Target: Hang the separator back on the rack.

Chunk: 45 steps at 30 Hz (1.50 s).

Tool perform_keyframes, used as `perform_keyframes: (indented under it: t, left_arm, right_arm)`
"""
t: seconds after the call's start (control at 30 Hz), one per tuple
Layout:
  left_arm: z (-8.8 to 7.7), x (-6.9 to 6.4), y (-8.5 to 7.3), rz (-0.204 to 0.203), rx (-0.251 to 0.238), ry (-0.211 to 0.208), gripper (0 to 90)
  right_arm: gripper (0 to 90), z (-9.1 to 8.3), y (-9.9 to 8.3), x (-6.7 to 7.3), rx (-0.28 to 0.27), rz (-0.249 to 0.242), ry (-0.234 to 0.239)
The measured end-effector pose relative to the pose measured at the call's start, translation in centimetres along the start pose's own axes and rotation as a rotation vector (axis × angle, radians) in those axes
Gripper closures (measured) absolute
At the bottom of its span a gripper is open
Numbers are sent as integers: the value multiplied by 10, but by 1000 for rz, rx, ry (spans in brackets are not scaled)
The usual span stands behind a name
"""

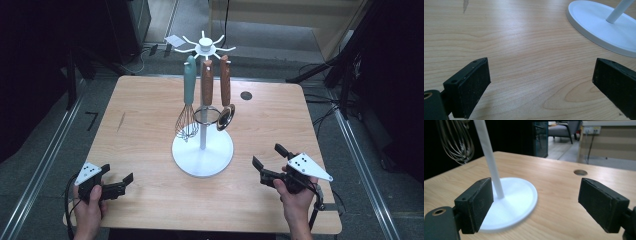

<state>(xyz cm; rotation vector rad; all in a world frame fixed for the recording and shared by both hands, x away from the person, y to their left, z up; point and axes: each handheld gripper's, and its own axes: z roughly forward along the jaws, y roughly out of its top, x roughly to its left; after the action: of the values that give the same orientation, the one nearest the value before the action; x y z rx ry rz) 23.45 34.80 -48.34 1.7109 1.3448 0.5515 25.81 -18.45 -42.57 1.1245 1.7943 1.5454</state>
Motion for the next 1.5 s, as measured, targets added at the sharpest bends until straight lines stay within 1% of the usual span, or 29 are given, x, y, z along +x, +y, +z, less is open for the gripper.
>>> perform_keyframes:
  t: [0.03,0.1,0.17,0.23,0.3,0.33,0.43,0.63,0.7,0.87,0.93,1.0,1.13,1.33,1.47,1.5]
  left_arm:
    - [0,0,0,0,0,1,17]
    - [0,0,0,1,0,1,17]
    - [0,0,0,0,1,1,17]
    - [0,0,0,0,0,1,17]
    - [0,0,0,2,-1,-2,17]
    - [0,0,0,2,-1,-1,17]
    - [0,0,0,3,0,1,17]
    - [0,0,0,6,0,1,17]
    - [0,-1,0,13,1,2,17]
    - [0,-1,0,13,-4,3,17]
    - [0,-1,-1,12,-4,2,17]
    - [0,-1,-1,12,-4,0,17]
    - [0,-1,-1,13,-4,1,17]
    - [0,-1,-1,14,-8,1,17]
    - [0,-1,-1,16,-8,1,17]
    - [0,-1,-1,17,-10,0,17]
  right_arm:
    - [133,-2,-4,-2,3,-3,-15]
    - [135,-4,-11,-7,10,19,-31]
    - [135,-7,-17,-12,9,37,-29]
    - [136,-8,-23,-17,11,38,-25]
    - [159,-11,-27,-21,11,54,-17]
    - [159,-13,-28,-22,12,47,-15]
    - [162,-17,-35,-27,34,14,-46]
    - [160,-29,-51,-40,72,21,-88]
    - [160,-33,-54,-44,77,26,-98]
    - [155,-42,-62,-53,95,30,-133]
    - [157,-45,-65,-55,103,18,-147]
    - [158,-48,-67,-58,104,18,-161]
    - [157,-56,-71,-65,109,35,-179]
    - [156,-68,-80,-75,127,44,-210]
    - [156,-72,-82,-79,130,48,-221]
    - [151,-75,-83,-82,129,62,-221]
